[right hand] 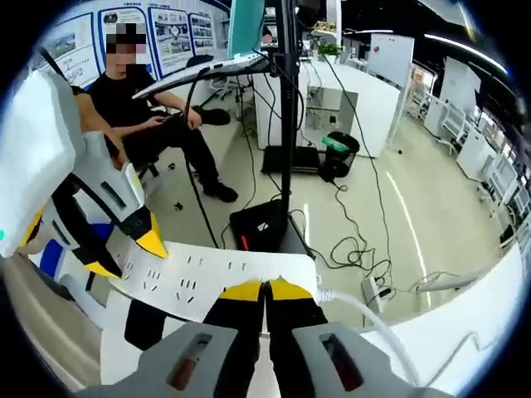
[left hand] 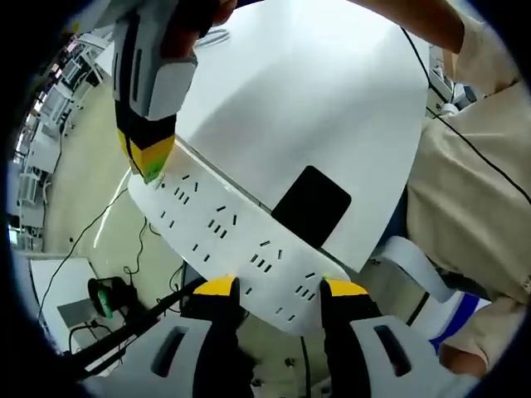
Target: Pick up the power strip scattered on the table, fix it on the side mounting bracket of the table, and press the switch
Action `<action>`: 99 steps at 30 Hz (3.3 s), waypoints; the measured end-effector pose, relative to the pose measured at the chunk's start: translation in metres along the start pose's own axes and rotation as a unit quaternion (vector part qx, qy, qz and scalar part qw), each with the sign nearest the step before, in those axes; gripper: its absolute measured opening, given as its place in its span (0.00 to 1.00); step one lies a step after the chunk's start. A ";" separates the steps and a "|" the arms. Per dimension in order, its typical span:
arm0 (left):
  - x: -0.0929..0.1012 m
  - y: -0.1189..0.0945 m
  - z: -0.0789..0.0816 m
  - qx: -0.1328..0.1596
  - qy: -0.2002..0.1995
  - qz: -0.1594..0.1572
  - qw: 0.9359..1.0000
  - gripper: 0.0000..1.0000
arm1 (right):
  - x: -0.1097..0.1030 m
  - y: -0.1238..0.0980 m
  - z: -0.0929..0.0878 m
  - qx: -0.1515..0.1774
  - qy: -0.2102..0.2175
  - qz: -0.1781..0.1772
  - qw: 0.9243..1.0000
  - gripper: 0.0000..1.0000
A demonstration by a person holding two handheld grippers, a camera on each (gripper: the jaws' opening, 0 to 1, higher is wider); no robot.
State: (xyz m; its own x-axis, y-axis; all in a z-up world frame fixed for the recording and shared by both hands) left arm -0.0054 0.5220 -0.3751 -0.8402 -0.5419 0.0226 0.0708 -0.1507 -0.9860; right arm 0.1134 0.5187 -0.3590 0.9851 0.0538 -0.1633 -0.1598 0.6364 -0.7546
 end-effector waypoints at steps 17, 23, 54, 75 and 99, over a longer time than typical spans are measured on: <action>0.000 0.000 0.000 -0.003 0.001 -0.002 1.000 0.43 | -0.001 -0.037 0.012 0.060 -0.012 -0.012 0.998 0.05; -0.002 -0.001 -0.001 -0.004 0.001 -0.002 1.000 0.43 | 0.007 -0.050 0.012 0.074 -0.014 -0.018 0.997 0.05; 0.003 0.000 0.000 -0.019 0.004 -0.006 1.000 0.43 | 0.024 -0.162 -0.055 0.179 0.023 -0.102 0.978 0.14; 0.009 0.000 -0.001 0.003 0.001 -0.002 1.000 0.43 | 0.036 -0.242 -0.127 0.241 0.080 -0.170 0.952 0.14; 0.010 0.000 0.005 -0.009 -0.001 -0.001 1.000 0.43 | 0.039 -0.331 -0.248 0.304 0.173 -0.261 0.900 0.17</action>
State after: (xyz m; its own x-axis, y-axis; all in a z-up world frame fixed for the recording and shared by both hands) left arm -0.0109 0.5129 -0.3736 -0.8394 -0.5429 0.0256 0.0583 -0.1368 -0.9889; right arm 0.1893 0.1190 -0.2733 0.8207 -0.5498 -0.1553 0.4859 0.8148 -0.3164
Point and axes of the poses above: the point that each gripper's makers call its tool centre point, and the gripper's own axes: y roughly forward along the fingers, x roughly to its right, z roughly out of its top, the point moved 3 cm from there along -y, roughly backward along the fingers, and after that the axes turned 9 degrees about y, right-handed, at the moved point
